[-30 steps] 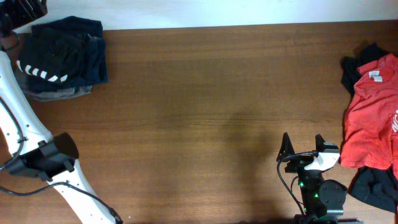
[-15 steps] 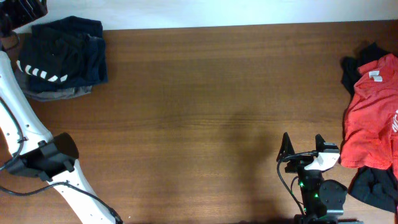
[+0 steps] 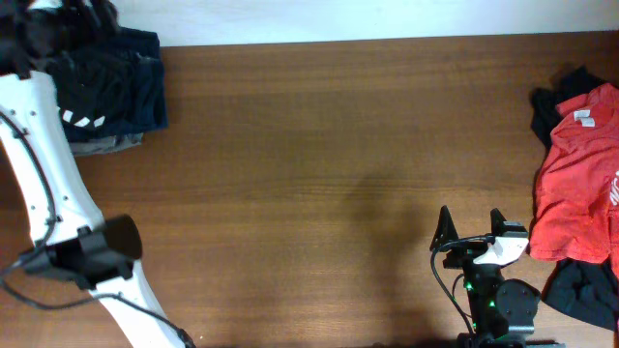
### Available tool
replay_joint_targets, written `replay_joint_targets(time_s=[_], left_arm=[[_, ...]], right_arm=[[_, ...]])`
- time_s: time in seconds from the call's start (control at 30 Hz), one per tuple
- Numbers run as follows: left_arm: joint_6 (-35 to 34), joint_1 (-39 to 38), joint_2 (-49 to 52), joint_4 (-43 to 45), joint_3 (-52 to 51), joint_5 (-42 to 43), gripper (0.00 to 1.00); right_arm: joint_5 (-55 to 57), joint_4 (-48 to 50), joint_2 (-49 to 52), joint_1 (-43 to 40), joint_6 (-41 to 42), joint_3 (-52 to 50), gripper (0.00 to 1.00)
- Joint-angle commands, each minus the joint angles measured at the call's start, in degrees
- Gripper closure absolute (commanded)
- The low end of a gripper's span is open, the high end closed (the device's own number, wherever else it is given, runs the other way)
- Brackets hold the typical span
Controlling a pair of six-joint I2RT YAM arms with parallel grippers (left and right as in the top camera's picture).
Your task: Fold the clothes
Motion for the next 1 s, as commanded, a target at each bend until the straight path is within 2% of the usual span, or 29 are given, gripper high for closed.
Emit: replay_joint_targets(time_s=[0.0, 0.13, 0.23, 0.47, 0.7, 0.97], left_arm=[[4.0, -3.5, -9.8, 1.4, -10.2, -9.1, 0.01], [12.0, -8.1, -17.4, 7.9, -25.5, -11.0, 0.01], [14.9, -11.0, -23.0, 13.3, -36.9, -12.5, 0.01], [14.9, -12.3, -38.4, 24.3, -64.7, -13.0, 0.01], [14.9, -12.3, -61.4, 38.7, -96.8, -12.8, 0.01], [14.7, -12.3, -86.6, 50.9, -121.0, -11.2, 0.01]], right_arm=[[0.5, -0.4, -0.4, 0.5, -0.5, -0.3, 0.01], [0.5, -0.4, -0.4, 0.5, -0.5, -0.3, 0.02], [0.5, -0.4, -0.4, 0.5, -0.5, -0.3, 0.01], [0.5, -0.4, -0.4, 0.5, -0.5, -0.3, 0.01], [0.5, -0.4, -0.4, 0.5, -0.5, -0.3, 0.01], [0.5, -0.4, -0.4, 0.5, -0.5, -0.3, 0.02]])
